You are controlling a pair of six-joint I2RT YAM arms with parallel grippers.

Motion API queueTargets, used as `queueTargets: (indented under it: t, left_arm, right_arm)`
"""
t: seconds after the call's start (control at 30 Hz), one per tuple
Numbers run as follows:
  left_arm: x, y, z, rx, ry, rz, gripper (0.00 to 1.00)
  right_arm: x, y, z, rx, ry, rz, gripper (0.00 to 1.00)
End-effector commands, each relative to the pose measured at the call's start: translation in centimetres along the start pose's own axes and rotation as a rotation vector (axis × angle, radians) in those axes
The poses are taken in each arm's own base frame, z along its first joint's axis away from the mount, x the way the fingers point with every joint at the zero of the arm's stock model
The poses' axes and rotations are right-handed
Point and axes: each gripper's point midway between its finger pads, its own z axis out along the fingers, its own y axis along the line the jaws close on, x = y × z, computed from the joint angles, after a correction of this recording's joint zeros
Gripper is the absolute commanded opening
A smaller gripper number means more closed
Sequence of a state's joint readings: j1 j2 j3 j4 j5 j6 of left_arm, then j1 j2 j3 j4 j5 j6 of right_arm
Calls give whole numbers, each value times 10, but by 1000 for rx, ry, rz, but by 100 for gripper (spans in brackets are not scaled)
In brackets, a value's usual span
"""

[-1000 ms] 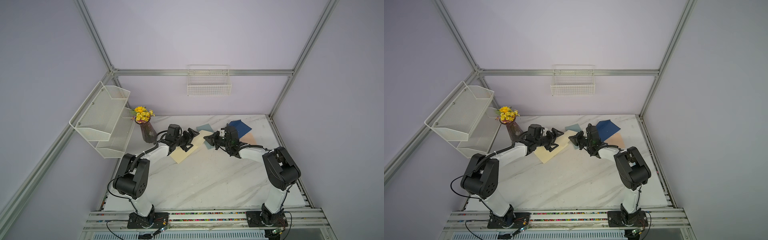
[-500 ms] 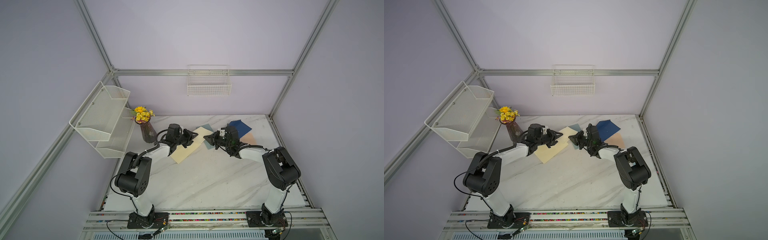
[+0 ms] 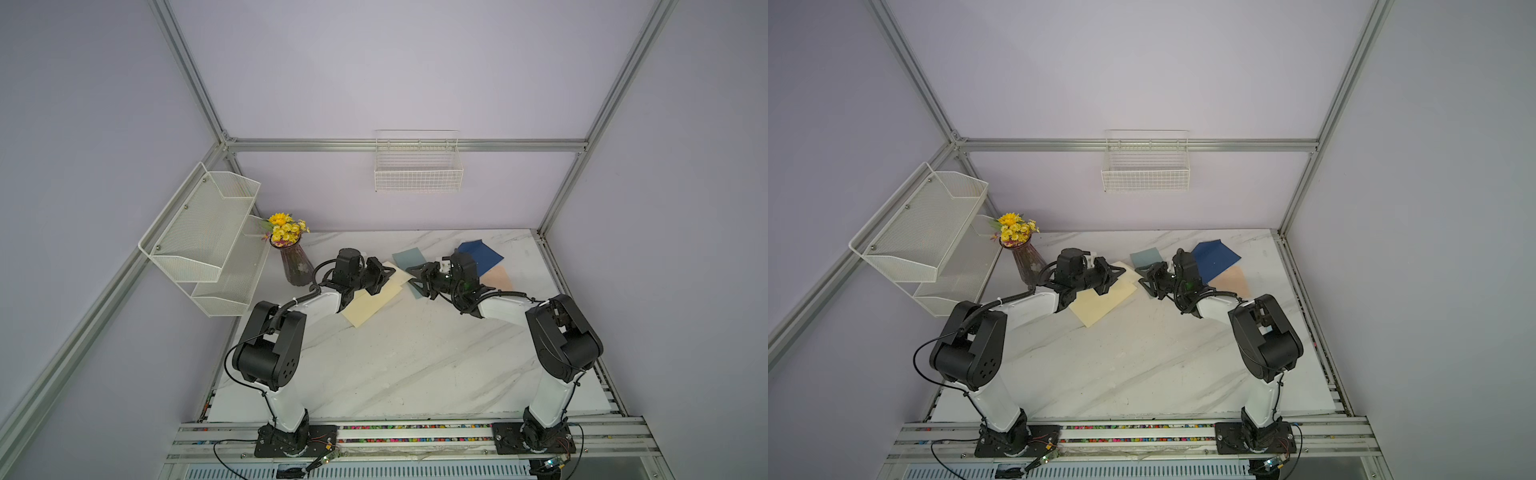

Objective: Fold the letter paper in half and place it into the envelope
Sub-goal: Fold the letter paper at the center of the board.

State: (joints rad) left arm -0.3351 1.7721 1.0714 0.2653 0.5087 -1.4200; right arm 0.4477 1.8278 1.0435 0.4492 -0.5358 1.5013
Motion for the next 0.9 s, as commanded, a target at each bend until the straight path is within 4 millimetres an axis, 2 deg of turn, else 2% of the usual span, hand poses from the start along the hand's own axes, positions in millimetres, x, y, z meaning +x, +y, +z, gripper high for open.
queueTargets:
  t: [0.0, 0.23, 0.57, 0.77, 0.8, 0.87]
  left_arm:
    - [-7, -20, 3, 70, -30, 24, 0]
    - [-7, -20, 7, 81, -29, 29, 0]
    - [-5, -15, 5, 88, -32, 19, 0]
    - [-4, -12, 5, 86, -31, 14, 0]
    - [-4, -12, 6, 87, -29, 11, 0]
    - [-4, -14, 6, 97, -30, 8, 0]
  right_arm:
    - [12, 19, -4, -51, -1, 6, 46]
    - [24, 15, 1, -57, 8, 35, 36]
    - [30, 5, 9, -46, 18, 54, 0]
    - [30, 6, 10, -48, 17, 52, 0]
    - [30, 6, 10, -51, 18, 50, 3]
    - [29, 3, 10, -43, 14, 48, 25]
